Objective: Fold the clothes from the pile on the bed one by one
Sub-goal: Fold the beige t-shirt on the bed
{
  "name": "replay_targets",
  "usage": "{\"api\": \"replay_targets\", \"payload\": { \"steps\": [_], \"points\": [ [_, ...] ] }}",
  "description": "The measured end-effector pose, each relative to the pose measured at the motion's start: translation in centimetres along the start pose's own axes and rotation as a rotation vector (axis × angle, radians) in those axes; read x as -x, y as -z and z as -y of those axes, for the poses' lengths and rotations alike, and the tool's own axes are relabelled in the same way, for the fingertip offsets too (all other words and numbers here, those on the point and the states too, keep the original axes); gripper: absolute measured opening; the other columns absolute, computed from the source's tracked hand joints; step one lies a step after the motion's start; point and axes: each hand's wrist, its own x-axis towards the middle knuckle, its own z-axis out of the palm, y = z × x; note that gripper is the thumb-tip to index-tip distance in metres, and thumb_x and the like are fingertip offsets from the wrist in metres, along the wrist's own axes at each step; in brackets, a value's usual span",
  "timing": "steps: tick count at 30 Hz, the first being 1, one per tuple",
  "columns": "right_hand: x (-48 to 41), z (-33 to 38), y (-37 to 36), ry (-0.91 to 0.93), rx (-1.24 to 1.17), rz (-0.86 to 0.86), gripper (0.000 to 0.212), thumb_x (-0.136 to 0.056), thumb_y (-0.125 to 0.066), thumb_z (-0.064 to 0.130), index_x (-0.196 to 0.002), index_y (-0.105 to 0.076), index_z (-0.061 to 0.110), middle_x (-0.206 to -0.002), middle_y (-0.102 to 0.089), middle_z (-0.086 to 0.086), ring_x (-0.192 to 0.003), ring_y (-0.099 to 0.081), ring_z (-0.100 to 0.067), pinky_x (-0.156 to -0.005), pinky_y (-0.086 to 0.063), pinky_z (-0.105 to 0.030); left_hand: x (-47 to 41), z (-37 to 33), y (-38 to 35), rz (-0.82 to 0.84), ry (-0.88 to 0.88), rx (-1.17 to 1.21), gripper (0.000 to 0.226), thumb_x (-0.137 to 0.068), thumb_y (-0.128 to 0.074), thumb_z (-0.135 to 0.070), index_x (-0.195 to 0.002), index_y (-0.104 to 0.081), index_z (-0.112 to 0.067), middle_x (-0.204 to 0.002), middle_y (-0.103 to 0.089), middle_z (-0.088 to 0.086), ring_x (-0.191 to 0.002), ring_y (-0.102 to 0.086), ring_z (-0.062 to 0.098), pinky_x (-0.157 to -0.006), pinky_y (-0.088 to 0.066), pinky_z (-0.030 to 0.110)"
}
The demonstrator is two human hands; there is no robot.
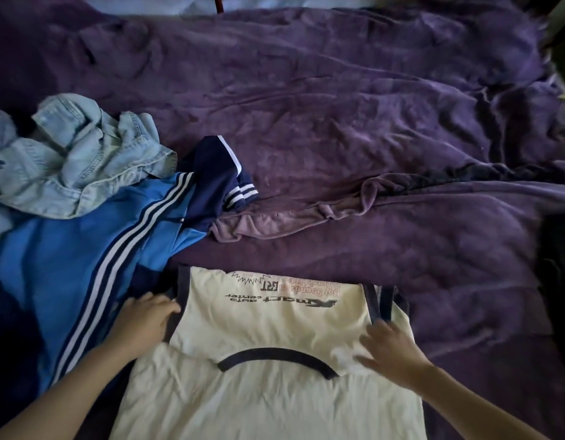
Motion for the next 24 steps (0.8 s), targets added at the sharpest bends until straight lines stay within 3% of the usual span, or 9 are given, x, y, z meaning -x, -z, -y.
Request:
{"api": "replay_targets", "payload": {
  "steps": [3,6,8,12,16,18,20,22,24],
  "points": [
    [-3.8,-0.4,2.2,-0.196,0.008,-0.116,0.037,-0.051,-0.089,0.039,-0.072,-0.07,0.014,-0.077,-0.066,-0.007,-0.069,-0.064,-0.025,-0.054,-0.053,-0.034,-2.0,-2.2,1.6,-0.302,-0.055,0.102,0.041,-0.08,-0.064,-0.004,-0.12,-0.063,-0.013,-0.119,-0.06,0.01,-0.108,-0.055,0.033,-0.084,-0.041,0.045],
    [-7.0,-1.6,2.9,-0.369,-0.05,0.042,0.048,-0.09,-0.052,0.033,-0.135,-0.044,0.018,-0.133,-0.047,-0.003,-0.122,-0.044,-0.024,-0.094,-0.04,-0.037,-4.9,-4.2,3.2,-0.2,-0.069,-0.064,0.055,-0.093,-0.046,-0.02,-0.146,-0.031,-0.024,-0.154,-0.023,0.0,-0.14,-0.022,0.022,-0.106,-0.025,0.041],
    [-7.9,-2.2,2.4,-0.458,-0.116,0.161,0.05,-0.096,-0.04,0.029,-0.144,-0.028,0.023,-0.142,-0.037,0.0,-0.131,-0.034,-0.022,-0.102,-0.033,-0.036,-6.8,-4.9,3.4,-0.078,-0.088,-0.206,0.055,-0.097,-0.036,-0.023,-0.149,-0.018,-0.028,-0.156,-0.016,-0.006,-0.143,-0.011,0.017,-0.111,-0.016,0.038],
    [-7.4,-2.9,1.0,-0.678,-0.277,0.201,0.036,-0.096,-0.036,0.022,-0.13,-0.049,0.025,-0.129,-0.05,-0.007,-0.12,-0.044,-0.028,-0.092,-0.039,-0.036,-8.1,-4.5,3.0,-0.062,-0.064,-0.327,0.035,-0.098,-0.035,-0.024,-0.132,-0.044,-0.028,-0.131,-0.047,-0.007,-0.126,-0.036,0.016,-0.106,-0.021,0.037],
    [-6.7,-4.4,0.7,-1.04,-0.949,-0.092,0.018,-0.086,-0.058,0.007,-0.101,-0.069,0.005,-0.096,-0.068,-0.014,-0.089,-0.061,-0.028,-0.068,-0.041,-0.028,-7.9,-2.7,3.3,-0.125,-0.036,-0.184,0.023,-0.098,-0.04,-0.027,-0.109,-0.06,-0.025,-0.106,-0.06,-0.007,-0.106,-0.05,0.014,-0.092,-0.03,0.03],
    [-6.5,-5.3,1.1,-1.246,-1.449,-0.267,0.027,-0.077,-0.067,-0.005,-0.104,-0.069,-0.001,-0.085,-0.066,-0.011,-0.077,-0.06,-0.022,-0.071,-0.048,-0.027,-7.8,-1.3,3.4,-0.175,-0.02,-0.007,0.023,-0.097,-0.044,-0.029,-0.108,-0.063,-0.021,-0.103,-0.062,-0.004,-0.101,-0.054,0.017,-0.086,-0.033,0.031],
    [-6.2,-6.0,1.1,-1.334,-1.791,-0.281,0.031,-0.078,-0.065,-0.006,-0.108,-0.067,0.004,-0.093,-0.063,-0.01,-0.09,-0.058,-0.022,-0.091,-0.05,-0.034,-7.5,-0.3,3.5,-0.231,-0.021,0.087,0.022,-0.096,-0.046,-0.029,-0.106,-0.064,-0.019,-0.103,-0.065,-0.002,-0.099,-0.056,0.02,-0.084,-0.034,0.033],
    [-6.1,-6.1,1.0,-1.415,-1.91,-0.233,0.023,-0.081,-0.064,-0.003,-0.1,-0.066,0.009,-0.097,-0.06,-0.009,-0.095,-0.056,-0.023,-0.095,-0.048,-0.035,-7.3,0.0,3.7,-0.229,-0.012,0.079,0.023,-0.097,-0.044,-0.031,-0.105,-0.063,-0.02,-0.103,-0.065,-0.004,-0.099,-0.056,0.02,-0.085,-0.035,0.034],
    [-6.4,-5.7,1.1,-1.494,-1.764,-0.296,0.009,-0.079,-0.065,-0.002,-0.077,-0.065,0.007,-0.074,-0.06,-0.007,-0.076,-0.056,-0.023,-0.068,-0.05,-0.029,-7.3,-0.2,3.6,-0.192,-0.006,0.01,0.024,-0.098,-0.04,-0.034,-0.105,-0.06,-0.022,-0.102,-0.064,-0.005,-0.099,-0.054,0.018,-0.086,-0.035,0.033]
  ]
}}
